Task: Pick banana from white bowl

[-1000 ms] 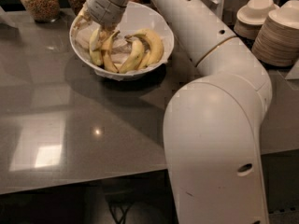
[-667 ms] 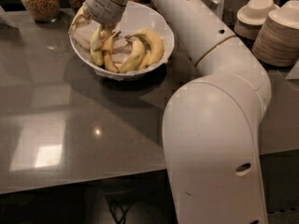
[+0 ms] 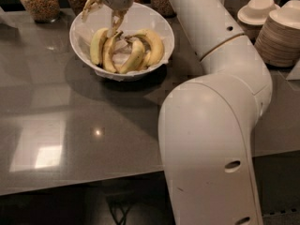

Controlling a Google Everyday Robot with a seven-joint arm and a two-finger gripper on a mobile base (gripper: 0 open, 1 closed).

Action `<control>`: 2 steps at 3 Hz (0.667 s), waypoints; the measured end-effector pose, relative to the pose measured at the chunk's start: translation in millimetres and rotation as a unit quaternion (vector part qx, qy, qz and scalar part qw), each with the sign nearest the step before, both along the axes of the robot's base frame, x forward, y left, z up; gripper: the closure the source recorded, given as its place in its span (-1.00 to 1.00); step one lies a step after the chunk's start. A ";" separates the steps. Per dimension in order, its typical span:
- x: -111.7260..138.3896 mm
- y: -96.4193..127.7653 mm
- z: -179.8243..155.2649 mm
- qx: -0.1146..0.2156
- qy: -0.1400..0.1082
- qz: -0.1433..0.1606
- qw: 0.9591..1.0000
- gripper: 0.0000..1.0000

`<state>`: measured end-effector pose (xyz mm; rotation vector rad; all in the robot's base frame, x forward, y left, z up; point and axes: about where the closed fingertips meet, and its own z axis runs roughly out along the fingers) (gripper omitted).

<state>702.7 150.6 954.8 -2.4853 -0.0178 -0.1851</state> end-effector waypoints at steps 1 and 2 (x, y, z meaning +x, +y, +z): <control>8.3 -12.3 18.7 0.012 -0.015 -0.016 1.000 -0.08; 13.6 -31.2 31.7 0.022 -0.024 -0.038 0.999 0.00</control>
Offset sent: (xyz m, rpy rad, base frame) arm 0.0179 -0.0514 0.0552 0.0435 -0.0729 -0.0986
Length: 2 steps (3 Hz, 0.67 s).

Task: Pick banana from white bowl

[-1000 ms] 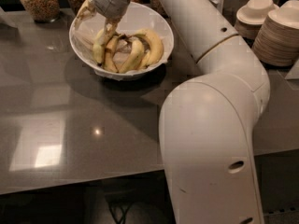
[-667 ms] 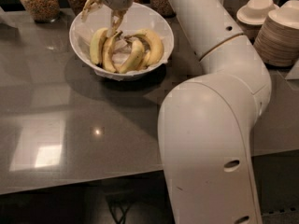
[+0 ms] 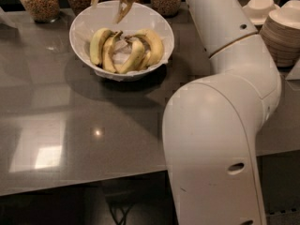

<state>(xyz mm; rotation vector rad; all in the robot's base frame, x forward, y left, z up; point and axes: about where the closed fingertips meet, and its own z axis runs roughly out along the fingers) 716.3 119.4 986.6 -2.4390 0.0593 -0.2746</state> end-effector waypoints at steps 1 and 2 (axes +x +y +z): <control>-0.9 -2.2 -4.4 0.000 0.005 -0.003 1.000 0.00; -2.6 -2.2 -10.6 -0.001 0.012 -0.003 1.000 -0.04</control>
Offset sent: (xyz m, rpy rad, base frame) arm -0.0118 -0.0104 -0.0146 -0.0133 0.0420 -0.0076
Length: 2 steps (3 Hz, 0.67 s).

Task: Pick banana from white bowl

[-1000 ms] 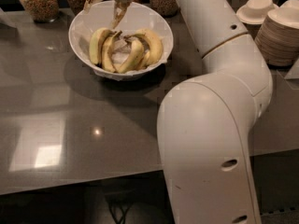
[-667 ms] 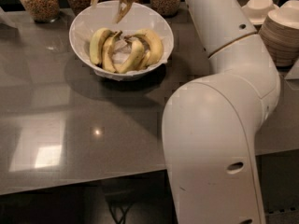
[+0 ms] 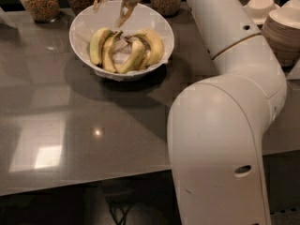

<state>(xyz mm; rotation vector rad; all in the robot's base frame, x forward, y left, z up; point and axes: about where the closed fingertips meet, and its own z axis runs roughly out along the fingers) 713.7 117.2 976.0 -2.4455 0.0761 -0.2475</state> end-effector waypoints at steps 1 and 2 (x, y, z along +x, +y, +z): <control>-5.8 9.1 -13.4 0.005 0.018 0.007 1.000 -0.06; -11.1 16.6 -24.9 0.011 0.032 0.012 0.999 -0.08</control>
Offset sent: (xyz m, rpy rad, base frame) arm -0.0249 0.0177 -0.0352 0.0317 0.0950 0.0315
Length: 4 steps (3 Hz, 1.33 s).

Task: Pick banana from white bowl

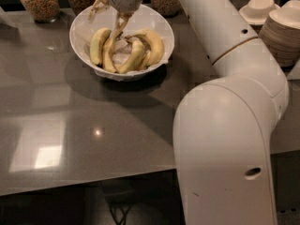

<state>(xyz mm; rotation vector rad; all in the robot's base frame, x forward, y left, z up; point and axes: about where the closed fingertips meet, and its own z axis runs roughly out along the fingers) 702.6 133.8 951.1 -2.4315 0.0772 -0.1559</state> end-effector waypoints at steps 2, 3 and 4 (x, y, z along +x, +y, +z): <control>-8.1 13.2 -24.0 0.004 0.025 0.010 1.000 -0.10; -9.6 20.0 -34.1 0.004 0.032 0.018 0.999 -0.08; -9.5 23.7 -37.8 0.004 0.033 0.022 0.999 -0.10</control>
Offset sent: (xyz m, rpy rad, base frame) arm -0.0161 0.0135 -0.0339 0.0075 0.0737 0.0252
